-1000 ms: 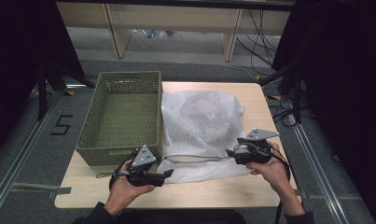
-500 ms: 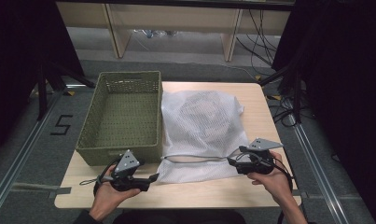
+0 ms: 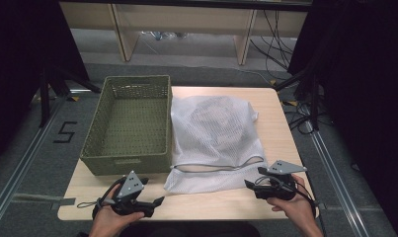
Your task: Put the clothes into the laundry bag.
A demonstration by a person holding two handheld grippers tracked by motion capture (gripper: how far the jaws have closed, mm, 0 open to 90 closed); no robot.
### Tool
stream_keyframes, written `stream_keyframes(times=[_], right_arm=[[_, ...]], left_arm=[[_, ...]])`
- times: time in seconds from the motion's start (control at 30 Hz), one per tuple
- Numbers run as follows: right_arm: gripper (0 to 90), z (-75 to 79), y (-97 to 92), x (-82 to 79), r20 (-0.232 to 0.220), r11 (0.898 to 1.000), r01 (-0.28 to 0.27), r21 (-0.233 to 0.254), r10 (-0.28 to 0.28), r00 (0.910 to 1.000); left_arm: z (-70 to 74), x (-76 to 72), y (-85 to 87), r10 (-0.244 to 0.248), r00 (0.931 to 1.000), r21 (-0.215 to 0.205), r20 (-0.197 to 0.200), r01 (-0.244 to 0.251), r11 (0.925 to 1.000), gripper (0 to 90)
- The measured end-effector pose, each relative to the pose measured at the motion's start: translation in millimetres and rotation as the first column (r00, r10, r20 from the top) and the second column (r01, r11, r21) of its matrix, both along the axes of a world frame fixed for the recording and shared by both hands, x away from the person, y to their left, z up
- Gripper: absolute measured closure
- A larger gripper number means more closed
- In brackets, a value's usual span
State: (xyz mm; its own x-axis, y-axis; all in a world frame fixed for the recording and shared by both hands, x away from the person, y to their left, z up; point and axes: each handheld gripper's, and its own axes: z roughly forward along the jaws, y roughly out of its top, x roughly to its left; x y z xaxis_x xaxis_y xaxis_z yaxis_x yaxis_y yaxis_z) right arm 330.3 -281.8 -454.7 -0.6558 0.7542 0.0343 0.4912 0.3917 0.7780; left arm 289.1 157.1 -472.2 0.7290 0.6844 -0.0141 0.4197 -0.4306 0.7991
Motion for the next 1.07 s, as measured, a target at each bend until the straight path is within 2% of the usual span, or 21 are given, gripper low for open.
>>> stream_keyframes(times=[0.03, 0.1, 0.2, 0.23, 0.27, 0.33, 0.37, 0.4, 0.43, 0.5, 0.53, 0.57, 0.63, 0.7, 0.77, 0.8, 0.83, 0.93, 0.97, 1.03, 1.07], right_arm=[[30.9, -0.6, -1.2, -2.0, 0.015, 1.0, -0.004, -0.007, 0.004, 0.9999], [30.8, -1.7, -1.9, -9.6, 0.003, 1.0, 0.011, -0.001, -0.011, 0.9999], [30.6, -5.0, -2.1, -19.2, -0.005, 1.0, -0.002, -0.003, 0.002, 1.0], [30.6, -5.0, -3.7, -22.1, 0.003, 1.0, -0.009, -0.025, 0.009, 1.0], [30.5, -6.4, -4.0, -25.0, -0.005, 1.0, -0.02, -0.019, 0.02, 0.9998], [30.5, -7.7, -6.5, -30.1, 0.005, 0.999, -0.017, -0.029, 0.017, 0.9998], [30.6, -7.7, -8.2, -32.3, -0.007, 1.0, -0.012, -0.02, 0.012, 0.9999], [30.6, -8.3, -9.5, -33.4, -0.006, 1.0, -0.007, -0.023, 0.007, 1.0], [30.6, -9.1, -10.7, -32.8, 0.002, 1.0, -0.014, -0.021, 0.014, 0.9999], [30.5, -9.2, -11.3, -33.3, -0.007, 1.0, 0.002, -0.024, -0.002, 1.0], [30.5, -9.5, -11.4, -32.5, -0.009, 1.0, -0.002, -0.03, 0.002, 1.0], [30.6, -10.0, -11.1, -31.7, 0.003, 0.999, -0.008, -0.032, 0.008, 1.0], [30.5, -9.9, -10.6, -32.7, -0.007, 0.999, -0.003, -0.033, 0.003, 1.0], [30.5, -9.6, -11.4, -32.2, -0.005, 1.0, -0.006, -0.031, 0.006, 1.0], [30.5, -9.6, -11.6, -32.2, 0.0, 1.0, -0.003, -0.03, 0.003, 1.0], [30.5, -9.8, -11.8, -31.5, 0.009, 0.999, -0.004, -0.034, 0.004, 0.9999], [30.5, -10.1, -11.6, -31.3, 0.008, 0.999, -0.008, -0.032, 0.008, 0.9999], [30.5, -10.1, -12.0, -31.3, 0.004, 1.0, -0.002, -0.03, 0.003, 1.0], [30.5, -10.2, -12.1, -31.1, 0.006, 1.0, -0.003, -0.029, 0.003, 1.0], [30.5, -9.9, -12.1, -31.6, 0.002, 1.0, 0.001, -0.027, 0.0, 1.0], [30.5, -10.0, -12.3, -31.5, 0.003, 1.0, -0.001, -0.027, 0.001, 1.0]], left_arm=[[-1.2, -2.6, -1.8, 0.001, 0.9999, -0.019, -0.014, -0.002, 0.9998, 19.6], [-0.5, -5.9, -2.6, 0.005, 1.0, 0.017, -0.001, -0.005, 0.9999, 19.9], [0.1, -11.0, -5.3, 0.015, 0.9998, -0.013, -0.01, -0.015, 0.9998, 19.9], [1.5, -12.3, -3.9, 0.011, 0.9999, 0.003, -0.003, -0.011, 0.9999, 19.8], [1.3, -14.4, -4.4, 0.019, 0.9998, -0.015, 0.002, -0.019, 0.9997, 19.7], [4.1, -15.0, -2.2, -0.011, 0.9996, 0.013, 0.025, 0.011, 0.9999, 19.7], [3.2, -16.9, -3.8, 0.018, 0.9998, -0.006, 0.009, -0.018, 0.9998, 19.7], [3.8, -16.3, -3.6, 0.012, 0.9998, 0.0, 0.014, -0.012, 0.9999, 19.7], [4.4, -14.4, -2.8, -0.009, 0.9996, 0.013, 0.028, 0.008, 0.9999, 19.7], [2.4, -14.4, -4.3, 0.013, 0.9999, -0.012, 0.01, -0.013, 0.9998, 19.7], [3.3, -11.7, -2.3, -0.015, 0.9992, 0.018, 0.036, 0.014, 0.9997, 19.7], [3.4, -11.4, -2.3, -0.017, 0.9991, 0.021, 0.04, 0.016, 0.9996, 19.7], [3.5, -14.4, -4.5, 0.026, 0.9996, -0.006, 0.014, -0.026, 0.9997, 19.7], [4.7, -13.9, -3.9, 0.02, 0.9997, -0.017, 0.014, -0.02, 0.9997, 19.7], [5.6, -11.6, -2.4, 0.002, 0.9993, 0.002, 0.037, -0.002, 1.0, 19.7], [5.5, -11.9, -2.3, 0.002, 0.9996, 0.001, 0.027, -0.002, 1.0, 19.7], [3.6, -13.3, -5.3, 0.033, 0.9994, -0.041, 0.011, -0.033, 0.9986, 19.7], [4.7, -12.2, -3.1, 0.025, 0.9996, -0.01, 0.01, -0.025, 0.9996, 19.7], [4.6, -10.3, -2.1, -0.003, 0.9996, -0.01, 0.027, 0.003, 0.9999, 19.8], [4.4, -10.0, -1.7, 0.009, 0.9997, -0.001, 0.023, -0.009, 1.0, 19.9], [2.5, -11.8, -5.1, 0.035, 0.9994, -0.054, 0.003, -0.035, 0.9979, 20.0]])
